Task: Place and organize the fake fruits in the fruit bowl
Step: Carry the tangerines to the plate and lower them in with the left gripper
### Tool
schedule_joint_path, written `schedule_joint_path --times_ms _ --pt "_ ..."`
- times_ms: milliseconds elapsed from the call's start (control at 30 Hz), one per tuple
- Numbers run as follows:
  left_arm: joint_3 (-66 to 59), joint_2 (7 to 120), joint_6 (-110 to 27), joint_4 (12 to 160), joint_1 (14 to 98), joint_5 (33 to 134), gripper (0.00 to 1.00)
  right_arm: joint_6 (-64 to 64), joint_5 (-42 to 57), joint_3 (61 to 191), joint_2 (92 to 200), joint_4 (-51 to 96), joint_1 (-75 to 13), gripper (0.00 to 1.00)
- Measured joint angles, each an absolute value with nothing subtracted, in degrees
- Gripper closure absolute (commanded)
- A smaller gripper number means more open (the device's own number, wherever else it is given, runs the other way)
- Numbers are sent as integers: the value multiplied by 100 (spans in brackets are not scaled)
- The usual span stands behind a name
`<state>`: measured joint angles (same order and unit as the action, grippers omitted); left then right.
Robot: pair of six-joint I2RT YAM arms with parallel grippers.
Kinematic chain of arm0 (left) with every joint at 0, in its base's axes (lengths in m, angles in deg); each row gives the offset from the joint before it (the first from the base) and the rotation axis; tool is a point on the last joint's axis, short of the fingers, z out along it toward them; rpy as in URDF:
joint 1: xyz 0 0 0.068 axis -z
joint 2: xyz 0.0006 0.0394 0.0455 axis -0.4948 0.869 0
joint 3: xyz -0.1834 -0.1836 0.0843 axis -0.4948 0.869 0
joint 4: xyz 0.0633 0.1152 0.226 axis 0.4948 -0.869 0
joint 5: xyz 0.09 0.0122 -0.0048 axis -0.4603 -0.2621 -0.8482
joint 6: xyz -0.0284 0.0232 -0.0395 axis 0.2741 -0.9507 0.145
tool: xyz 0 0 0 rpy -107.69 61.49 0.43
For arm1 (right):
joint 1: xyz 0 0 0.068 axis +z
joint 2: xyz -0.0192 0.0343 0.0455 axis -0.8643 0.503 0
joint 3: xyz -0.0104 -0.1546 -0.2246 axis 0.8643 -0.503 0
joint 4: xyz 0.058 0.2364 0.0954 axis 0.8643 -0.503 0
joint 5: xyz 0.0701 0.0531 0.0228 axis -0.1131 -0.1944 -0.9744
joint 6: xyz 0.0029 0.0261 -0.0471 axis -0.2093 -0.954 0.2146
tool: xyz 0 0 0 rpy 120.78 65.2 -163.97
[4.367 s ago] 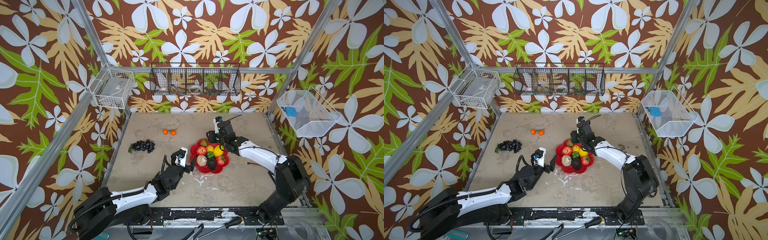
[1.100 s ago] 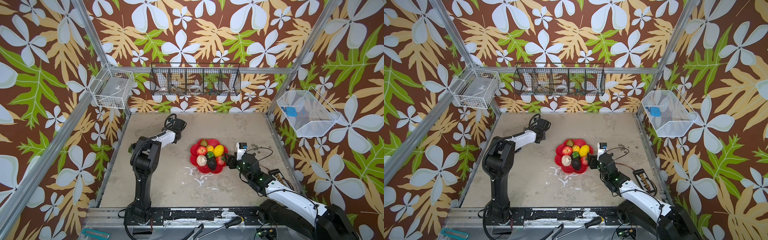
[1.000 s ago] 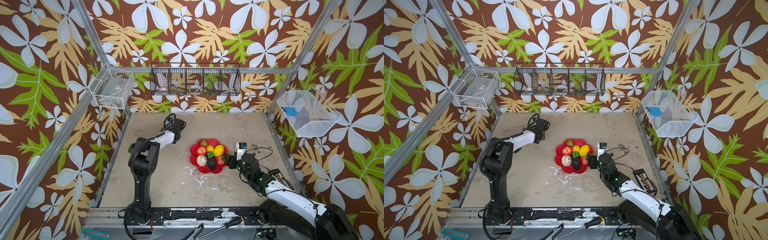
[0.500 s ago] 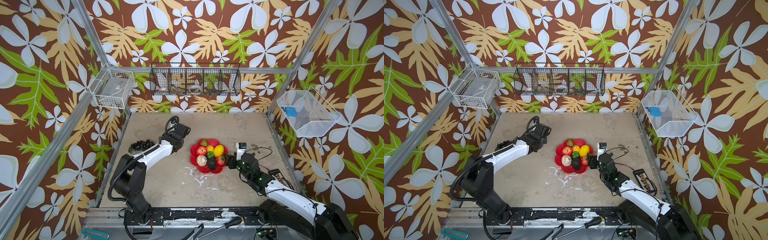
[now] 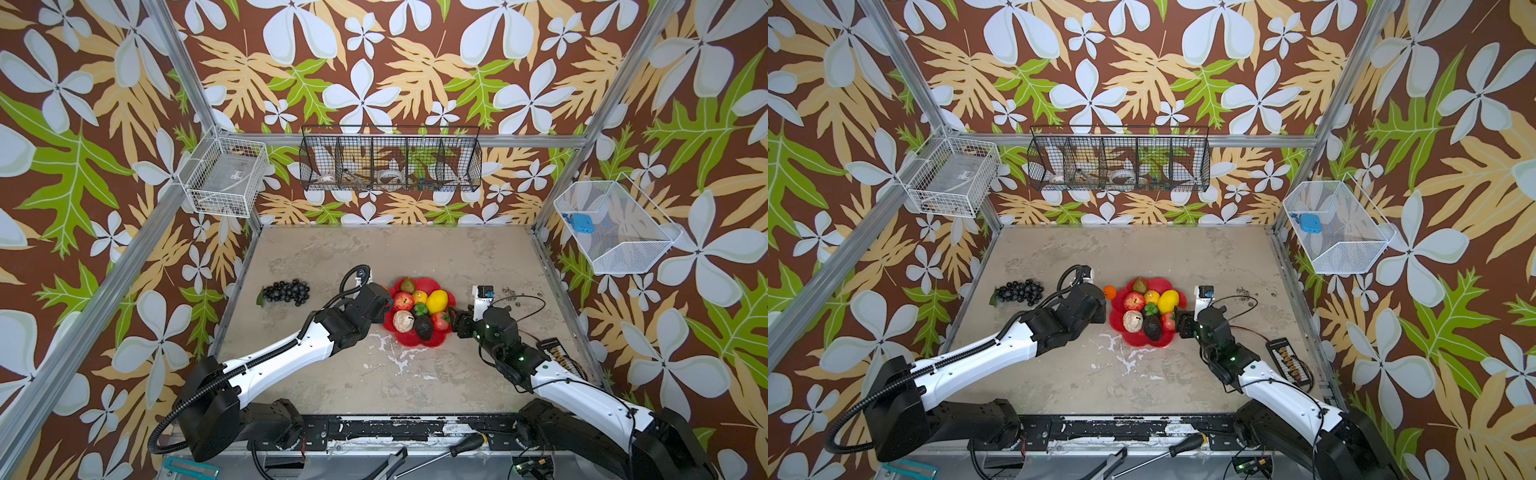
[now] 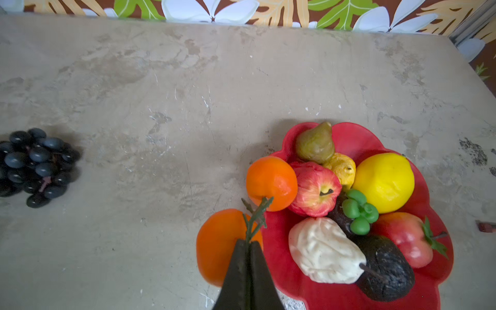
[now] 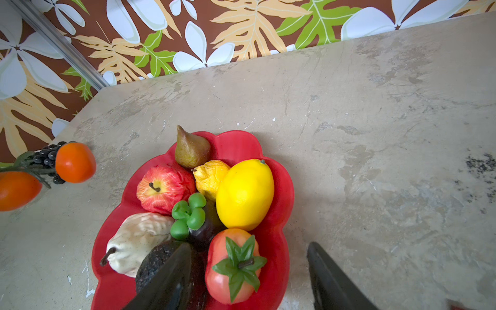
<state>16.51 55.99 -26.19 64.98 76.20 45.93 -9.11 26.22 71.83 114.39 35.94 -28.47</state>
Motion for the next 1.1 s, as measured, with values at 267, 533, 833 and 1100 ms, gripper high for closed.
schedule_joint_path --times_ms 267,533,833,1100 --pt "2232 5575 -1900 7002 7806 4864 100 -911 2489 7168 11409 3646 -2847 31" --pt "2236 5837 -1435 7509 7808 4872 100 -911 2489 7168 11393 3642 -2842 31" --pt "2127 6279 -1109 7676 7808 4623 100 -911 2491 7168 11326 3640 -2842 31" --pt "2171 6587 -820 7958 7808 4724 97 -911 2493 7168 11256 3616 -2842 31"
